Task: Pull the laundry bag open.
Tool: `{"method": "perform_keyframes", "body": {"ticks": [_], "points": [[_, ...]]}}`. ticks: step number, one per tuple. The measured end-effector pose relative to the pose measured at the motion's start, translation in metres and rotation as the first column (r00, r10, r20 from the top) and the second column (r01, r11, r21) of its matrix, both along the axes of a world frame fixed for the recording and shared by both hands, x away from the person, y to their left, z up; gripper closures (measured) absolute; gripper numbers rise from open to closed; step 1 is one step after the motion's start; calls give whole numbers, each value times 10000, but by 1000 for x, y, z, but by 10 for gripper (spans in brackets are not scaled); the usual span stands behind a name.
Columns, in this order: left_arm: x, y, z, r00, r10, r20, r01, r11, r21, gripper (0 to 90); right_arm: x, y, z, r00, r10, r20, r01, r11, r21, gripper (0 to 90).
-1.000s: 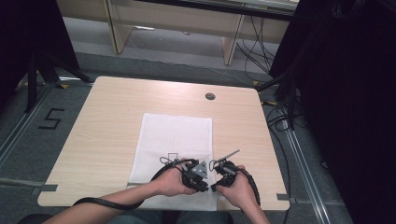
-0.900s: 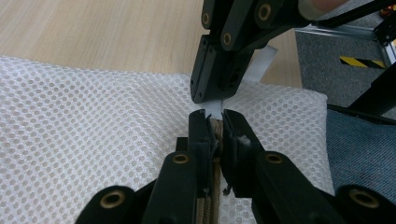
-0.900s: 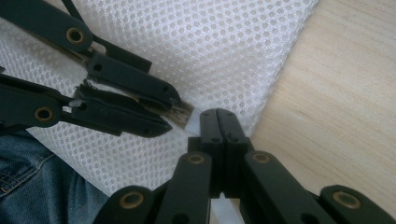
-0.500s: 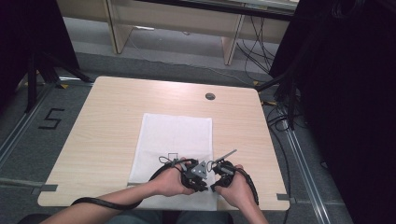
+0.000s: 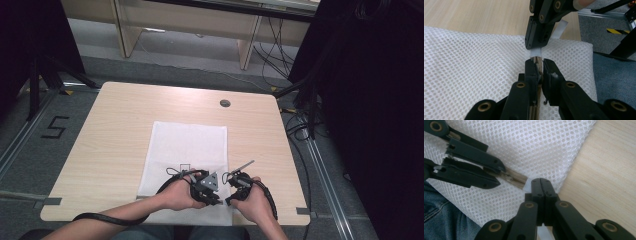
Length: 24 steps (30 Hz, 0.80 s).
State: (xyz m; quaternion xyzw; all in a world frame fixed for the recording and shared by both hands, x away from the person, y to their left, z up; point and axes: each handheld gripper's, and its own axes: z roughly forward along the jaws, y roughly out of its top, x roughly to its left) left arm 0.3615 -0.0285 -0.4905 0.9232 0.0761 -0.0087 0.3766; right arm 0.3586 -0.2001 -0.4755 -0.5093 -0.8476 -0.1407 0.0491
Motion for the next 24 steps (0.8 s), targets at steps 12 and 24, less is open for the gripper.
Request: {"method": "perform_keyframes", "body": {"ticks": [12, 24], "points": [[-1, 7, 4, 10000, -2, 78, 2, 10000, 26, 820, 0, -1, -1, 10000, 33, 80, -33, 10000, 65, 900], [-1, 11, 5, 9999, -80, 153, 80, 10000, 10, 820, 0, -2, -1, 10000, -81, 4, 81, 9999, 127, 900]]}}
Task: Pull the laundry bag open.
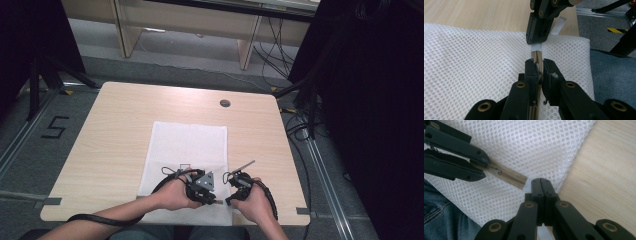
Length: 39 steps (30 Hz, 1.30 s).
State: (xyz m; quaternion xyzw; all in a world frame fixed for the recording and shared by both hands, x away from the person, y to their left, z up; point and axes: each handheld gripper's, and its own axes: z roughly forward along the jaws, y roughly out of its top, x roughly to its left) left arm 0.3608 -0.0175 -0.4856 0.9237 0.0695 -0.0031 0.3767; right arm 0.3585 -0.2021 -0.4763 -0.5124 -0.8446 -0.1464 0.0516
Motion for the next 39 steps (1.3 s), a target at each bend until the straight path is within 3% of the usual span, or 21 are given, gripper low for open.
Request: {"method": "perform_keyframes", "body": {"ticks": [8, 10, 11, 15, 18, 19, 20, 21, 22, 25, 26, 28, 29, 30, 31, 32, 35, 36, 37, 39], "points": [[0, 0, -1, 10000, 55, -60, -55, 10000, 3, 820, -1, -2, -3, 9988, 225, 430, -222, 9997, -70, 900], [0, 1, 0, 9999, 14, 115, -15, 10000, 74, 820, 0, -2, -2, 9975, 422, 567, -422, 9991, -26, 900], [0, 2, 0, 10000, 68, 70, -68, 10000, 26, 820, -2, 1, 0, 9994, 145, 303, -141, 9998, -134, 900], [1, 6, 0, 10000, 68, 36, -68, 10000, -3, 820, -2, 0, -1, 9987, 410, 315, -404, 9990, -206, 900], [0, 5, 0, 10000, 70, 46, -70, 10000, 68, 820, -2, 1, 1, 9994, 300, 163, -295, 9991, -320, 900], [0, 5, 1, 10000, 58, 23, -58, 10000, 72, 820, -3, 5, 1, 9998, -142, 120, 144, 9997, -185, 900], [0, 6, 1, 10000, 62, 19, -62, 9999, 142, 820, -2, 3, -1, 9988, 111, 470, -102, 9998, -195, 900], [0, 6, 1, 9999, 63, 118, -64, 9999, 120, 821, -2, 1, 0, 9984, 395, 400, -381, 9986, -369, 900], [0, 7, 1, 10000, 90, -30, -90, 9999, 55, 820, -3, 2, 0, 9996, 141, 240, -130, 9989, -461, 900], [1, 10, 2, 9999, -24, 135, 21, 9999, 171, 820, -3, 3, 0, 9994, 15, 335, -2, 9992, -389, 900], [1, 10, 3, 10000, 90, -17, -89, 9999, 126, 820, -3, 2, 0, 9994, 181, 283, -168, 9988, -457, 900], [1, 11, 4, 9999, -44, 162, 42, 9999, 167, 820, -3, 2, 0, 9996, 134, 251, -122, 9988, -466, 900], [1, 11, 4, 10000, 30, 17, -30, 9999, 131, 820, -3, 2, 0, 9996, 132, 242, -121, 9989, -463, 900], [1, 11, 4, 9999, -67, 155, 64, 9998, 196, 820, -3, 1, 0, 9987, 339, 386, -328, 9990, -295, 900], [1, 12, 4, 9997, -86, 249, 80, 9997, 231, 820, -3, 2, 0, 9988, 193, 446, -182, 9995, -248, 900], [1, 12, 4, 10000, 14, 93, -16, 9999, 166, 820, -3, 2, -1, 9987, 153, 477, -138, 9994, -317, 900], [2, 14, 4, 10000, -6, 54, 5, 9998, 200, 820, -3, 2, 0, 9991, 310, 304, -298, 9989, -367, 900], [2, 16, 4, 9997, -67, 220, 62, 9997, 222, 820, -3, 2, -1, 9989, 259, 389, -242, 9988, -429, 900], [2, 16, 3, 10000, 67, -14, -67, 9999, 100, 820, -3, 1, 0, 9989, 307, 356, -294, 9989, -376, 900], [2, 17, 3, 10000, 43, 73, -44, 9998, 209, 820, -3, 1, 0, 9988, 327, 364, -314, 9988, -363, 900]]}}
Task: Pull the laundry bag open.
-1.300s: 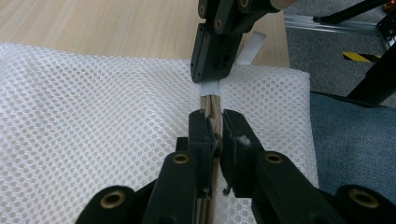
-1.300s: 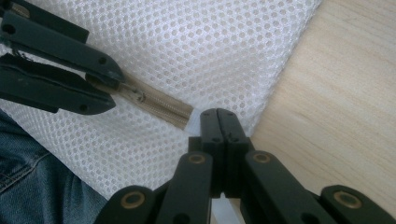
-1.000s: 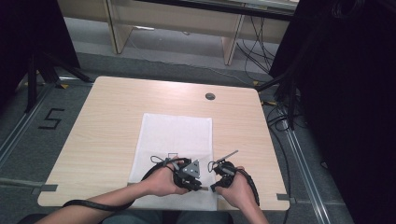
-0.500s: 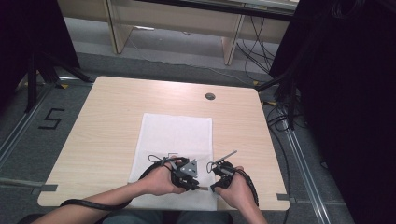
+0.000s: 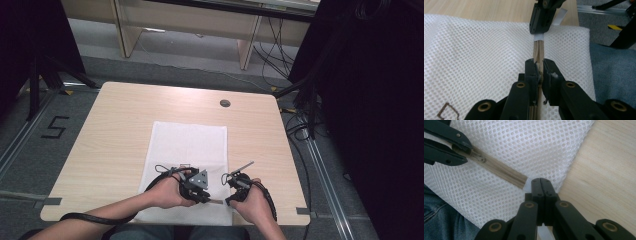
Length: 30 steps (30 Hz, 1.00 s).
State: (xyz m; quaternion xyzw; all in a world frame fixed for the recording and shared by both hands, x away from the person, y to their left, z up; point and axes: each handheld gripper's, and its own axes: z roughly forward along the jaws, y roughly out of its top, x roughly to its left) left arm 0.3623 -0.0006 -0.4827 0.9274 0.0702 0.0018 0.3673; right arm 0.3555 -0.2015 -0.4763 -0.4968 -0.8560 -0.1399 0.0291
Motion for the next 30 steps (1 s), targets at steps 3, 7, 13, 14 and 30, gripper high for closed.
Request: {"method": "perform_keyframes", "body": {"ticks": [3, 7, 13, 14, 30], "points": [[1, 1, 1, 9999, -93, 94, 93, 10000, 2, 820, -1, 3, 2, 9990, -278, -356, 278, 9996, -13, 900], [0, 2, 0, 9999, -97, 96, 97, 10000, 17, 820, 0, 1, -1, 9999, 7, 132, -6, 10000, -56, 900], [0, 3, 0, 10000, 5, -4, -5, 10000, 26, 820, -1, 3, 0, 9997, -229, -51, 228, 9996, -167, 900], [0, 4, 1, 10000, -74, 33, 74, 10000, 47, 820, -1, 3, 0, 9998, -184, -14, 184, 9997, -147, 900], [-2, 12, 2, 9997, -80, 251, 77, 9999, 123, 821, -1, 5, 2, 9995, -304, -126, 301, 9993, -210, 900]]}}
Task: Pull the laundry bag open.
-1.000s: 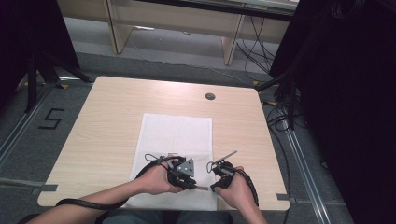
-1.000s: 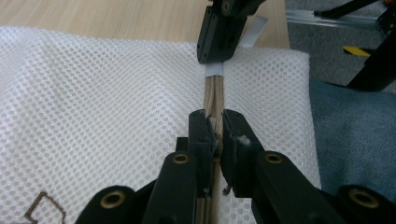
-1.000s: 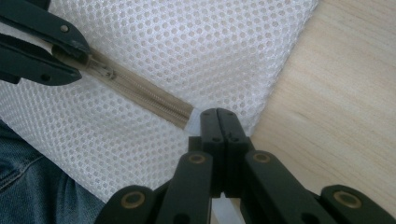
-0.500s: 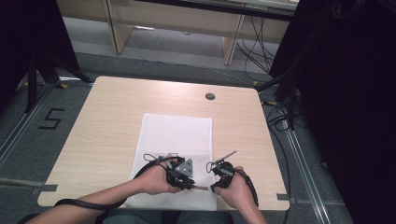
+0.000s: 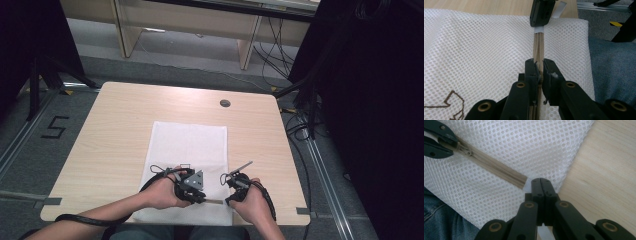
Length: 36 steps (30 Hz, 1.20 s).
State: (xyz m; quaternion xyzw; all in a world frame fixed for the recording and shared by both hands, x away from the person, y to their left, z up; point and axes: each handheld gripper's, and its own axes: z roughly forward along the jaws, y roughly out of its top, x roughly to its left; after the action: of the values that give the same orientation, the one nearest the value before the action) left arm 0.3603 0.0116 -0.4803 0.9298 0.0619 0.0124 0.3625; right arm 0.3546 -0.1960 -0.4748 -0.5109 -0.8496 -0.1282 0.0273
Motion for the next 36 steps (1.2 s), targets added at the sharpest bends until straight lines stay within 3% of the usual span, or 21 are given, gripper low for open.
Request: {"method": "perform_keyframes", "body": {"ticks": [4, 9, 10, 15, 17, 18, 28, 29, 31, 36], "points": [[0, 1, 0, 10000, 39, -40, -39, 10000, -31, 821, 0, 0, 0, 9996, -269, -21, 269, 9996, 71, 900], [0, 2, 1, 9999, -64, 94, 64, 10000, 0, 820, 1, 0, -1, 9999, -156, 7, 156, 9998, 126, 900], [-1, 3, 1, 10000, 27, -86, -27, 10000, -21, 820, 1, -1, 0, 10000, -42, -5, 42, 10000, -9, 900], [0, 5, 1, 10000, 18, -65, -19, 9999, -99, 820, 1, -1, -1, 10000, 9, 3, -9, 10000, 1, 900], [0, 6, 1, 9999, -94, 120, 93, 10000, 8, 820, 1, -1, -1, 10000, 4, 6, -4, 10000, 1, 900], [-2, 6, 1, 10000, 78, -50, -78, 10000, -23, 821, 1, -1, -1, 10000, -6, 1, 6, 10000, 6, 900], [0, 10, 1, 10000, 47, -34, -47, 9999, -95, 821, 0, -1, 0, 9999, -117, -17, 116, 9999, -34, 900], [0, 11, 2, 10000, -47, 81, 47, 10000, 57, 821, 1, -1, 0, 10000, -79, -23, 79, 10000, -39, 900], [-1, 11, 1, 9999, 95, -83, -95, 9999, -96, 821, 1, -2, -1, 9999, 123, 68, -123, 9999, -16, 900], [0, 13, 2, 10000, -8, 39, 8, 10000, 23, 821, 0, -1, 0, 9999, -108, -25, 108, 9999, -48, 900]]}}
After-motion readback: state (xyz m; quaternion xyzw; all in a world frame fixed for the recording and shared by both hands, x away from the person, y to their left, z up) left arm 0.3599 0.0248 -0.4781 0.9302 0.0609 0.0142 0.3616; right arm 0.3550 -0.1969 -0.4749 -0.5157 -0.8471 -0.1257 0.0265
